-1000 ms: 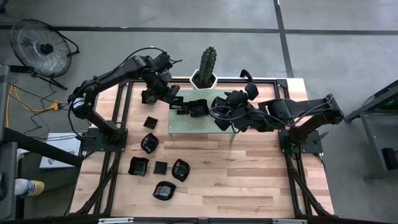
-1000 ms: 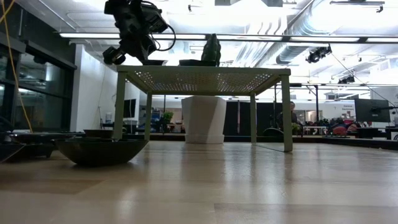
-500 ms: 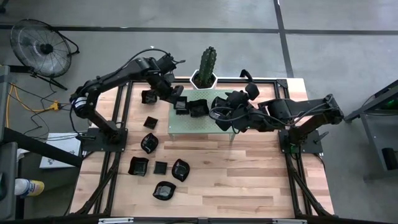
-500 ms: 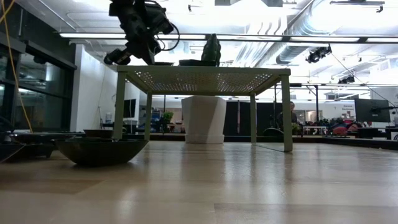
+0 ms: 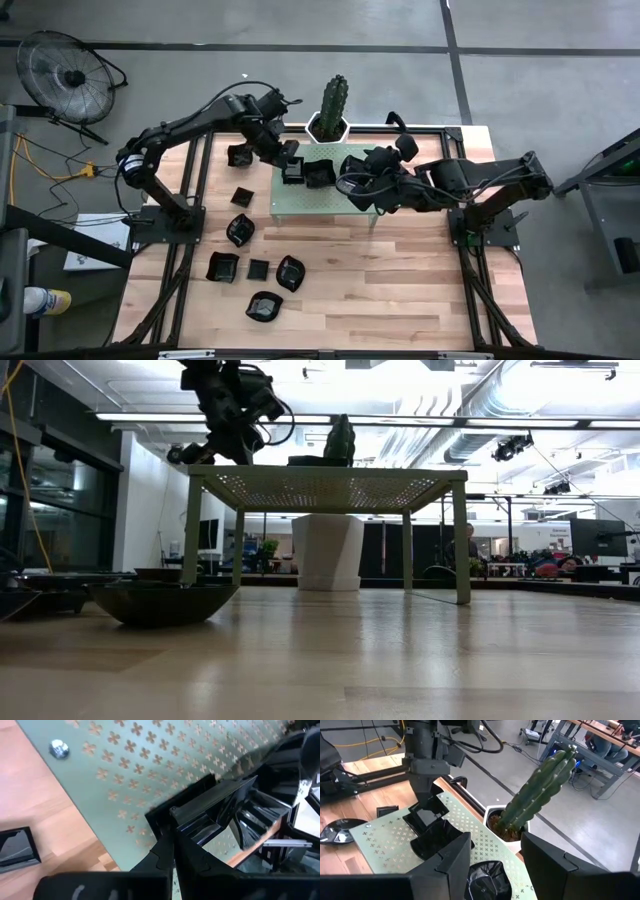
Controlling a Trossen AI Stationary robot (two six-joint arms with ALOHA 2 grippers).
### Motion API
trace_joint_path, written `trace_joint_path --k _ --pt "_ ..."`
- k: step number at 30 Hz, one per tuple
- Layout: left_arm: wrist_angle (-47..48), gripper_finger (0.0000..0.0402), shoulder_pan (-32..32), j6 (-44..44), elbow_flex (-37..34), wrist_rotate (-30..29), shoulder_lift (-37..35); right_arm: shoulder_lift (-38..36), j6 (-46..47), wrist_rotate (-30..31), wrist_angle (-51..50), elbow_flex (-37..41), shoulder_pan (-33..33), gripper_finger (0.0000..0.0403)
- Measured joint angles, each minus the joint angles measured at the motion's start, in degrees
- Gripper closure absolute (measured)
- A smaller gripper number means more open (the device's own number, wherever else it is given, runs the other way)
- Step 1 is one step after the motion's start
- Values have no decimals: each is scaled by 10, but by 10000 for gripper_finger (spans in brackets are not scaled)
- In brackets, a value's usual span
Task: Pick & Place Mini shaped plates
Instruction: Stack the square plate on top of the square plates on the shelf
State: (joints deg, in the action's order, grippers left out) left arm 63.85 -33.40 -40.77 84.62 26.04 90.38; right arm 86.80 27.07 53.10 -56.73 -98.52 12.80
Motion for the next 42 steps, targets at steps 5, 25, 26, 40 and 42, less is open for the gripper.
trace_joint_path --k 5,25,26,40,42 --pt "-9 402 1 12 0 -5 -1 0 4 1 -1 0 0 233" --pt "0 373 1 21 0 -11 -1 0 11 6 -7 0 0 233" --pt "0 373 1 21 0 -11 -1 0 11 6 -7 0 0 233" --pt "4 372 13 45 0 -27 -1 0 14 8 -9 0 0 233" --pt "1 372 13 45 0 -26 -1 0 14 8 -9 0 0 233"
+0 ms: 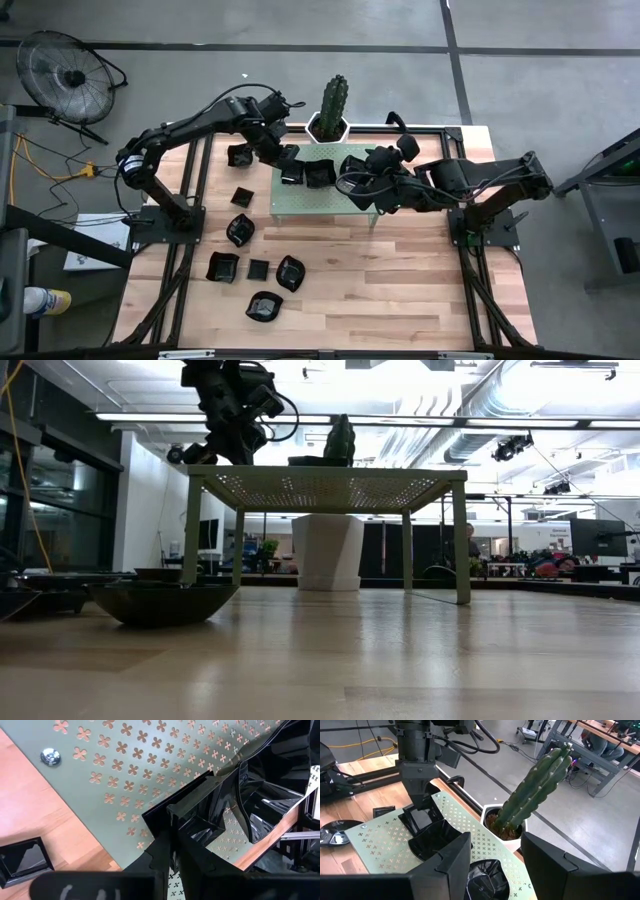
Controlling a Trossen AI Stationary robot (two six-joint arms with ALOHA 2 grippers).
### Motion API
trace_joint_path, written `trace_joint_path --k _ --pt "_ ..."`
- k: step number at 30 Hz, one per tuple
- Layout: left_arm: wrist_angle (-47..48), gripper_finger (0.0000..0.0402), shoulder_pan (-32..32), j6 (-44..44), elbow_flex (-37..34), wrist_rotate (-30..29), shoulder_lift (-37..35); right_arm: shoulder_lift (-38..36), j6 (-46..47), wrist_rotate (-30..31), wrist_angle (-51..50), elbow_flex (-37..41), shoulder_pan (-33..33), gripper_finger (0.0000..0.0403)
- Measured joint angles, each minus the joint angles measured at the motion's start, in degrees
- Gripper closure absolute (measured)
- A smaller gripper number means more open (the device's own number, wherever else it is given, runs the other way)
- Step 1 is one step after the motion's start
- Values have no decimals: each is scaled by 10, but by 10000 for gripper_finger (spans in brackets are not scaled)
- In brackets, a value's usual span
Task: Pick & Place Mini shaped plates
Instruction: Stack the square plate on top of the square plates on the shelf
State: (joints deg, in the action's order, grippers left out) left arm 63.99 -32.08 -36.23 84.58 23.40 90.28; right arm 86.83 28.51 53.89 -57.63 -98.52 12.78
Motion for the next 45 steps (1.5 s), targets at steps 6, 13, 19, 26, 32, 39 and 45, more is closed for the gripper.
trace_joint_path --k 6,13,19,26,32,39,45 --pt "0 372 0 6 0 0 0 0 2 0 0 0 0 233" --pt "0 372 0 16 0 4 0 0 2 0 0 0 0 233" --pt "0 371 0 31 0 15 0 0 2 0 0 0 0 233" --pt "1 318 0 31 0 23 0 0 7 0 0 0 0 233" --pt "1 271 -1 32 0 31 0 0 11 -2 0 0 0 233" --pt "5 259 -1 53 0 39 0 0 15 -11 -1 0 0 233" --pt "12 259 -1 65 0 31 -1 0 16 -23 -2 0 0 233"
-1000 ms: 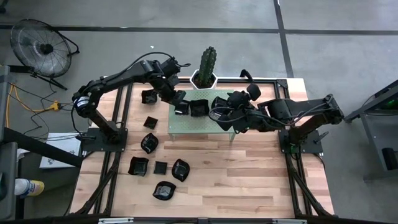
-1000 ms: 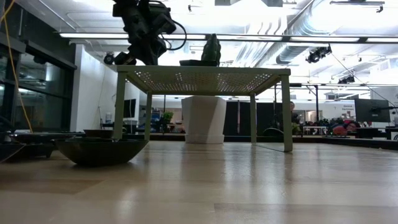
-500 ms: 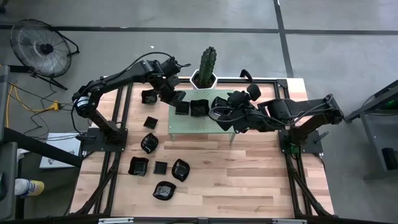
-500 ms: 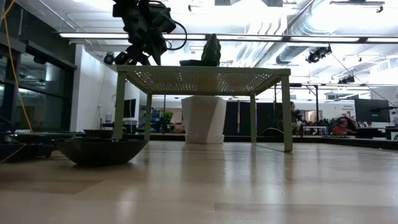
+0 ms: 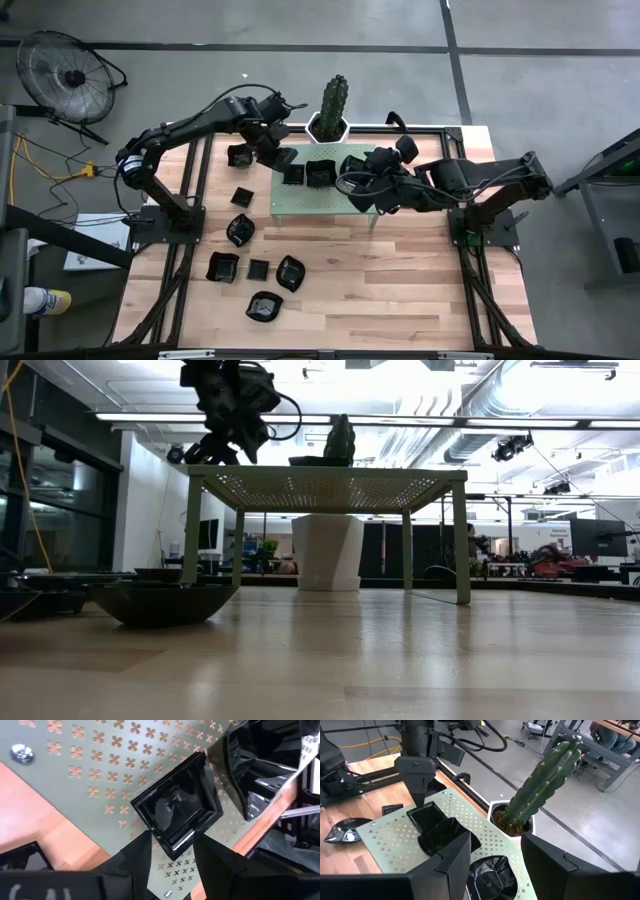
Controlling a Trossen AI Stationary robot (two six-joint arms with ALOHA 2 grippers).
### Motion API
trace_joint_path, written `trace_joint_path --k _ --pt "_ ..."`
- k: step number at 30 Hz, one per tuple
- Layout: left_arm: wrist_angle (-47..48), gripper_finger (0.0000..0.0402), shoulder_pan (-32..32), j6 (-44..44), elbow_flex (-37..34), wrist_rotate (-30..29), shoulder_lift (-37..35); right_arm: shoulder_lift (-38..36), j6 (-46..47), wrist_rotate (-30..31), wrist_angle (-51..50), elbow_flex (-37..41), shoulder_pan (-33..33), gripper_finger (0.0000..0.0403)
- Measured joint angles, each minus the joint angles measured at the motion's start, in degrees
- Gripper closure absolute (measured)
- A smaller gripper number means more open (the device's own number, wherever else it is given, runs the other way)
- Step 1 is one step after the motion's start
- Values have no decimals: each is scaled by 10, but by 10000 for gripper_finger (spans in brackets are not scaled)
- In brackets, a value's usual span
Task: Pick & Place Mini shaped plates
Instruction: Stack the square plate on top of the square plates on the shelf, then stack the leaf shaped plate on top of the leaf shaped plates on the shelf
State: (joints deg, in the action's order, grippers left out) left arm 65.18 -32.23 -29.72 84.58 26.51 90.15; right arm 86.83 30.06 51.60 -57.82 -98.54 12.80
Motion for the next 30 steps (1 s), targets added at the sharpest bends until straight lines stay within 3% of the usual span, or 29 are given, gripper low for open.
trace_joint_path --k 9,13,22,30 --pt "26 259 0 44 0 -25 -1 0 10 -25 -3 0 0 233" --pt "41 259 0 91 0 -68 -25 0 11 -25 -3 0 5 233" --pt "98 259 26 214 0 -248 -132 0 49 -61 -27 0 16 233" --pt "100 259 168 232 0 -404 -231 0 168 -111 -78 0 48 233"
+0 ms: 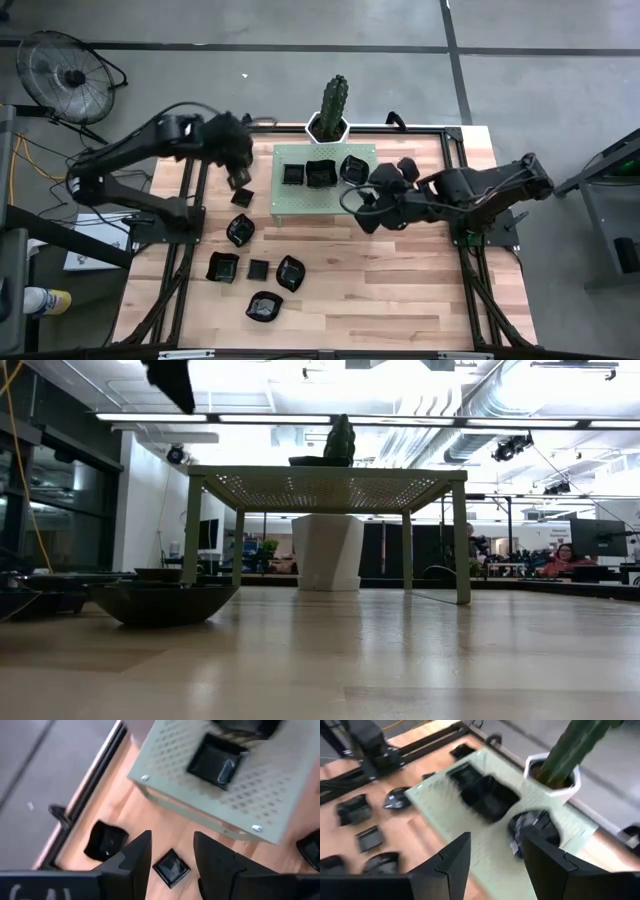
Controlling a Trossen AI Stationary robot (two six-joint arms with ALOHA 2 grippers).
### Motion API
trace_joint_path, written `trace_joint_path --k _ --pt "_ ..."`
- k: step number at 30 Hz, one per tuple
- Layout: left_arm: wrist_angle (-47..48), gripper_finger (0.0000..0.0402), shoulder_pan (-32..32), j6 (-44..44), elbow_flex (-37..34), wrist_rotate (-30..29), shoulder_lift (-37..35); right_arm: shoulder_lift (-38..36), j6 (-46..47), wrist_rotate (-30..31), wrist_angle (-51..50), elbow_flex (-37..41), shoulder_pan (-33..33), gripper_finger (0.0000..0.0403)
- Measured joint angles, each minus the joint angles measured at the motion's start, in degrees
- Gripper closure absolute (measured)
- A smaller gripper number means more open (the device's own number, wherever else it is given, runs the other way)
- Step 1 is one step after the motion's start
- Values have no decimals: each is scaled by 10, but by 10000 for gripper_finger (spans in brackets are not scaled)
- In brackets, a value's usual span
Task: Pick & Place Mini shaped plates
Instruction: Stack the leaf shaped plate on top of the leaf shaped plates on the shelf
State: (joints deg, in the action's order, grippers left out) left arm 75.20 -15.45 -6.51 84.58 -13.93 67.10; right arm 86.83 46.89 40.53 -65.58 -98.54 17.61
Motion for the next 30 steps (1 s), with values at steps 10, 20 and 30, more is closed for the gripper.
trace_joint_path --k 10,20,30 --pt "1 259 244 -28 -2 -160 -22 43 273 -73 -31 0 78 233" --pt "-54 259 410 -130 -168 -197 -103 153 452 -122 68 0 131 233" --pt "-347 259 551 -143 -412 -197 -278 272 521 -201 218 0 121 233"
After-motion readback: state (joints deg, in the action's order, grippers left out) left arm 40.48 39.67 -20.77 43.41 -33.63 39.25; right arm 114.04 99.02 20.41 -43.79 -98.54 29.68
